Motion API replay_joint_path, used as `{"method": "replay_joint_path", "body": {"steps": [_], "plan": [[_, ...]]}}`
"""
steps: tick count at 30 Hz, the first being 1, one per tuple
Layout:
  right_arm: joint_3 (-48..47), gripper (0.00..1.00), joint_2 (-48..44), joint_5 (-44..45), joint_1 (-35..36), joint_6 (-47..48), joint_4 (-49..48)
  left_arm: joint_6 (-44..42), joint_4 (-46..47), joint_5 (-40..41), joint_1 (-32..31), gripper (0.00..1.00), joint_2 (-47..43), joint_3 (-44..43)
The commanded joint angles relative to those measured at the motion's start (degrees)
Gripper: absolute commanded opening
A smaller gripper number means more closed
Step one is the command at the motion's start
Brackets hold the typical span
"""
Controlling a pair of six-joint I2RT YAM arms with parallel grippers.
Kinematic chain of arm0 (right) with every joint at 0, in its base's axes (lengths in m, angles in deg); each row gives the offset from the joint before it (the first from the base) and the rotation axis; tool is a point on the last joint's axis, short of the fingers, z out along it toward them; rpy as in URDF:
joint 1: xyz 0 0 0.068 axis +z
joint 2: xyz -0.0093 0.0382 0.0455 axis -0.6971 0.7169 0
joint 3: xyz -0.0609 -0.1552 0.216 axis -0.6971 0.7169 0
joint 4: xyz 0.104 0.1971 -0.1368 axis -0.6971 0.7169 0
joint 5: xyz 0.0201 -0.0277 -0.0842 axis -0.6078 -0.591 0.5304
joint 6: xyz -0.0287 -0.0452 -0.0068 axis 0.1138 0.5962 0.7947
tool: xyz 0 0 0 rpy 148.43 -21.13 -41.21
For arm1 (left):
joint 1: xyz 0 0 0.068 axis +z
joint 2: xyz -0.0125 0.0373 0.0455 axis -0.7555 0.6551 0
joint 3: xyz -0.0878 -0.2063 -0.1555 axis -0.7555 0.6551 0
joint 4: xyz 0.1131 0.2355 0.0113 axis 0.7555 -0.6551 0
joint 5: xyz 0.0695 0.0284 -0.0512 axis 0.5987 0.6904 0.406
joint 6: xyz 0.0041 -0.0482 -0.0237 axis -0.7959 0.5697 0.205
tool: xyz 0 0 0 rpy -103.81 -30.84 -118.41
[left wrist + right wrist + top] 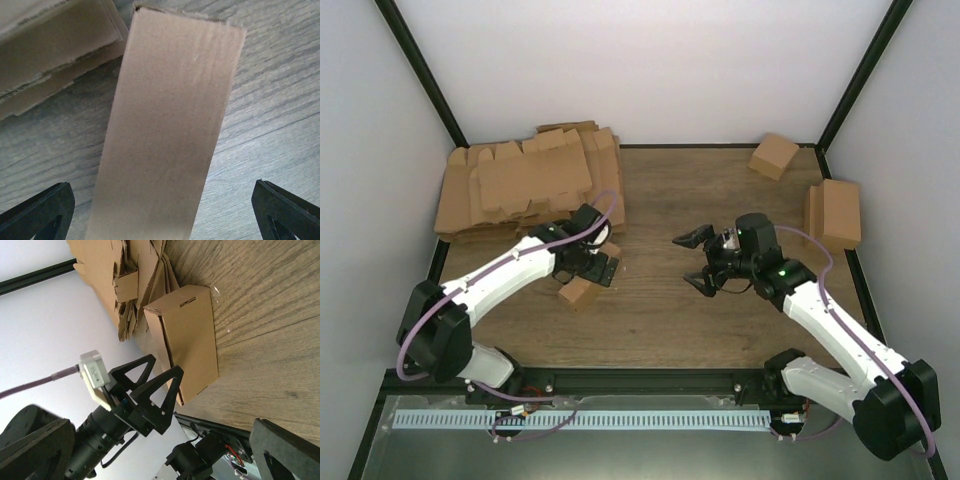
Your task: Fold the paper box
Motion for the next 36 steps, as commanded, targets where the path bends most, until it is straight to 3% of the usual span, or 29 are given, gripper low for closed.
{"method": "replay_joint_path", "body": {"steps": [1, 6, 13, 19, 27, 36], "plan": [[-0.04, 1.0, -1.56, 0.49, -0.2, 0.97, -1.65, -1.86, -0.45, -5.32, 1.96, 1.0, 2.13, 0.69], [0.04, 1.0, -1.42, 1.02, -0.18, 1.06, -1.23, -3.97, -0.65, -5.96, 2.87, 0.96, 4.52, 0.77], [0.34, 1.0, -0.57, 0.73, -0.2, 1.14, -1.5, -5.72, -1.15, -5.57, 2.93, 0.82, 8.53, 0.34], [0.32, 1.0, 0.11, 0.62, -0.21, 0.95, -1.2, -6.76, -0.5, -6.41, 2.84, 0.63, 8.42, -0.49], [-2.59, 1.0, 1.04, 1.42, -0.2, 1.46, 0.6, -8.68, -0.72, -6.46, 1.42, 0.46, 2.27, -3.35], [-17.61, 1.0, 8.3, -4.74, -0.2, 2.37, 10.69, -17.48, 16.48, -5.1, -5.39, 0.41, -11.7, 0.03]]}}
